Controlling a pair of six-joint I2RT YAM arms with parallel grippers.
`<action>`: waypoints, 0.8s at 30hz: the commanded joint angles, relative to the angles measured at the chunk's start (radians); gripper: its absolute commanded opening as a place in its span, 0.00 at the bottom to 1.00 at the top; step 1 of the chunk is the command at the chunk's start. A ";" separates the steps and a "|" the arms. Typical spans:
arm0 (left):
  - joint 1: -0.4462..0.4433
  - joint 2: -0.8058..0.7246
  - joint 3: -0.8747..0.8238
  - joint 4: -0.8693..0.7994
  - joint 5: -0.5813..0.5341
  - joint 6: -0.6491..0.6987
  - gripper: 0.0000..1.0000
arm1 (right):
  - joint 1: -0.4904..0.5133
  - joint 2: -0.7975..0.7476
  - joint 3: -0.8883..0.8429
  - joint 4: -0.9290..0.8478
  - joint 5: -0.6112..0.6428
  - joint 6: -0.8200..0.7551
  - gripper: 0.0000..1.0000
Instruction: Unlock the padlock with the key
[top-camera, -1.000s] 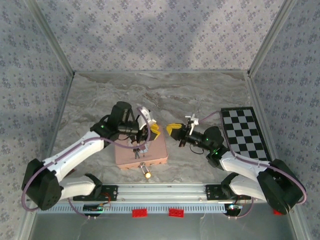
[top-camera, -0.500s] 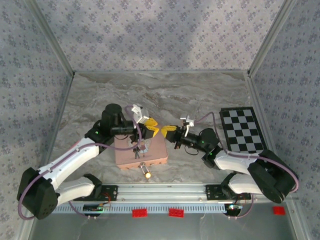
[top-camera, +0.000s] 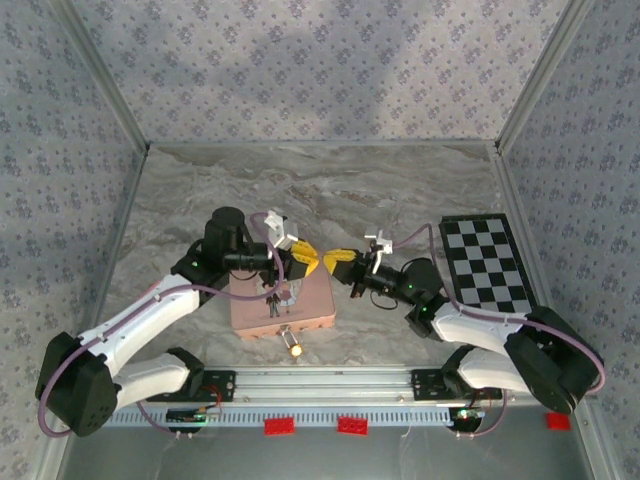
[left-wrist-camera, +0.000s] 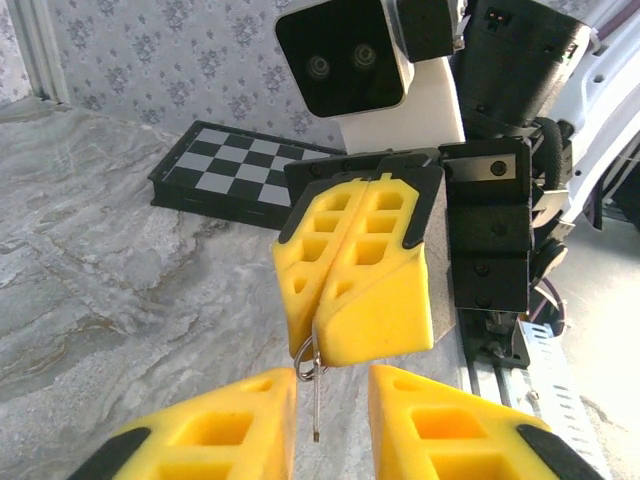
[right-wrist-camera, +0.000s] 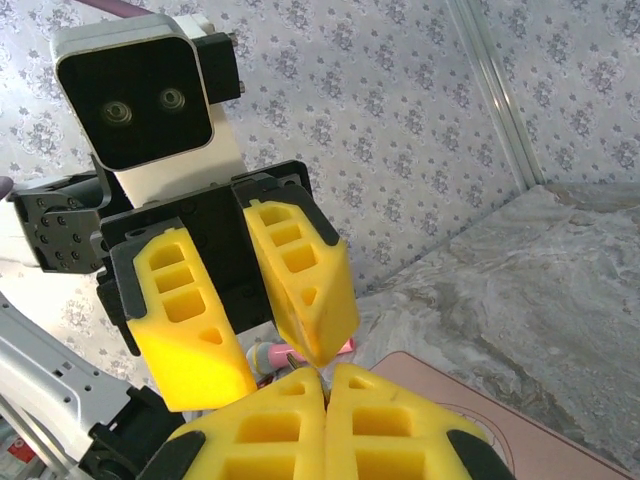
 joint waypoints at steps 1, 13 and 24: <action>0.006 0.007 0.032 -0.003 0.063 0.021 0.20 | 0.009 -0.009 0.013 0.043 0.011 -0.013 0.00; 0.004 0.018 0.039 -0.030 0.095 0.043 0.17 | 0.012 -0.013 0.009 0.046 0.020 -0.013 0.00; -0.002 0.032 0.054 -0.067 0.090 0.058 0.23 | 0.021 -0.008 0.008 0.026 0.056 -0.019 0.00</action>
